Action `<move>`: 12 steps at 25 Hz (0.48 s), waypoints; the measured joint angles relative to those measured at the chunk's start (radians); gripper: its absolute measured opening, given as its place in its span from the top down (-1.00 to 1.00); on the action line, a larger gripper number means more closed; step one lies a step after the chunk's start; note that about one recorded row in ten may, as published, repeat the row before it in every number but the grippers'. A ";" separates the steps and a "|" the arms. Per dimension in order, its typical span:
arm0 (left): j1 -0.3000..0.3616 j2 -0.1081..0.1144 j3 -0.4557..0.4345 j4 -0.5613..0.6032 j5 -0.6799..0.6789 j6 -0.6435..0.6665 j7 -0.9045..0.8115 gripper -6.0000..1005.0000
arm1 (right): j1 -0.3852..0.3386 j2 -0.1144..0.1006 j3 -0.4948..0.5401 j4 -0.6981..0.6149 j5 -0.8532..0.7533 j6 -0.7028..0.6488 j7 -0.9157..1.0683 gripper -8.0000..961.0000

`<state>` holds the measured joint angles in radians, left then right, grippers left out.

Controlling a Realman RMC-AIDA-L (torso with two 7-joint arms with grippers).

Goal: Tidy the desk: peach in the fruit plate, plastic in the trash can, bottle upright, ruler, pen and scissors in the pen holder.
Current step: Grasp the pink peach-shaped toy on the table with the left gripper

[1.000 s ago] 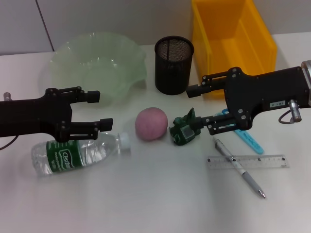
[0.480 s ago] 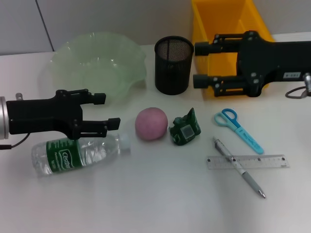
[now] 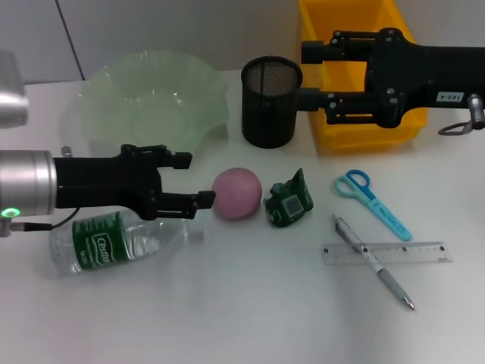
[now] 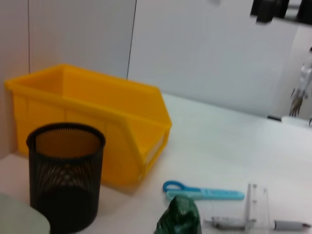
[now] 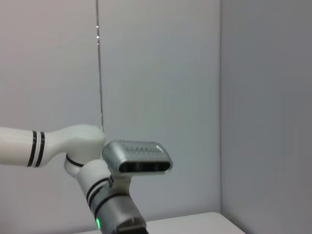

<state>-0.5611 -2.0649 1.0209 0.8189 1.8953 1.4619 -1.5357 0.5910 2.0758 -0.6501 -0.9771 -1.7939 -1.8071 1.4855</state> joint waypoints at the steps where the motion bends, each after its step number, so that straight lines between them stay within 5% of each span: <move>1: -0.011 -0.003 0.029 -0.007 0.008 -0.029 -0.010 -0.64 | 0.000 0.000 0.000 0.000 0.000 0.000 0.000 -0.43; 12: -0.071 -0.007 0.105 -0.049 -0.011 -0.110 -0.021 -0.64 | 0.001 0.001 -0.005 0.015 0.031 0.028 0.007 -0.43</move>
<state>-0.6319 -2.0720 1.1263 0.7702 1.8840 1.3519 -1.5567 0.5918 2.0767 -0.6551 -0.9619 -1.7631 -1.7787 1.4928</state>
